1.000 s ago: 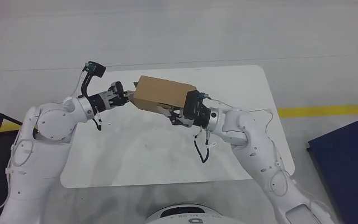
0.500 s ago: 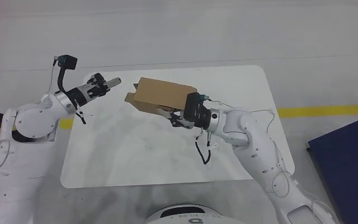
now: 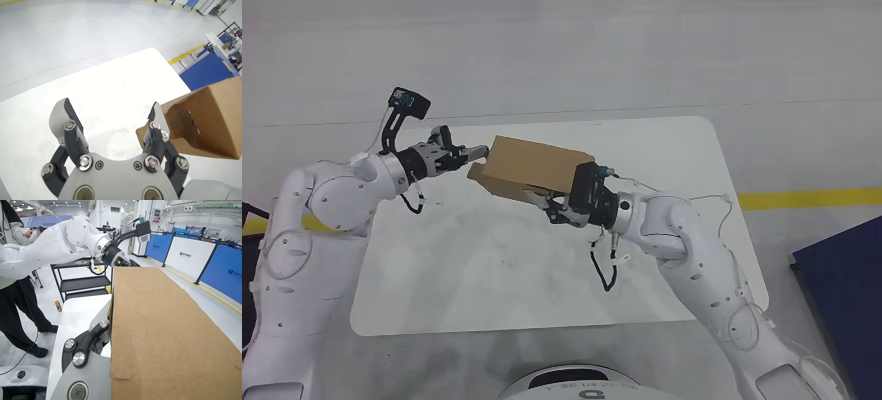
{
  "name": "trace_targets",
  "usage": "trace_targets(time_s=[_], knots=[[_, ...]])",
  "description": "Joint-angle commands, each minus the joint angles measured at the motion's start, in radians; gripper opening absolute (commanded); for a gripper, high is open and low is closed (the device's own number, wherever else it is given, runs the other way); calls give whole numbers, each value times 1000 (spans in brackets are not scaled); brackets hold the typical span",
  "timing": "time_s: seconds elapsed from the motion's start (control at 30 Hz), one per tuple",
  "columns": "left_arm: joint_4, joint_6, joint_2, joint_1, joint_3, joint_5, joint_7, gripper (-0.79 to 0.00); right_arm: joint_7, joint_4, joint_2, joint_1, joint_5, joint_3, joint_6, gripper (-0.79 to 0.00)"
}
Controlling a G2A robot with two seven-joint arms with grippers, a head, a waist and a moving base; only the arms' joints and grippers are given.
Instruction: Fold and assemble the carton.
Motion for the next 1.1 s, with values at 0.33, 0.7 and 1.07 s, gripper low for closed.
trace_targets(time_s=[0.33,0.7,1.07], knots=[[-75,-35,-2,22,35,61,58,0,-2,32,2,25,21,-9,5,-785],[-47,-26,3,69,-23,25,114,0,-23,12,10,13,14,11,7,-785],[46,-82,15,265,-209,-137,197,0,-69,-46,21,-17,3,35,-22,-785]])
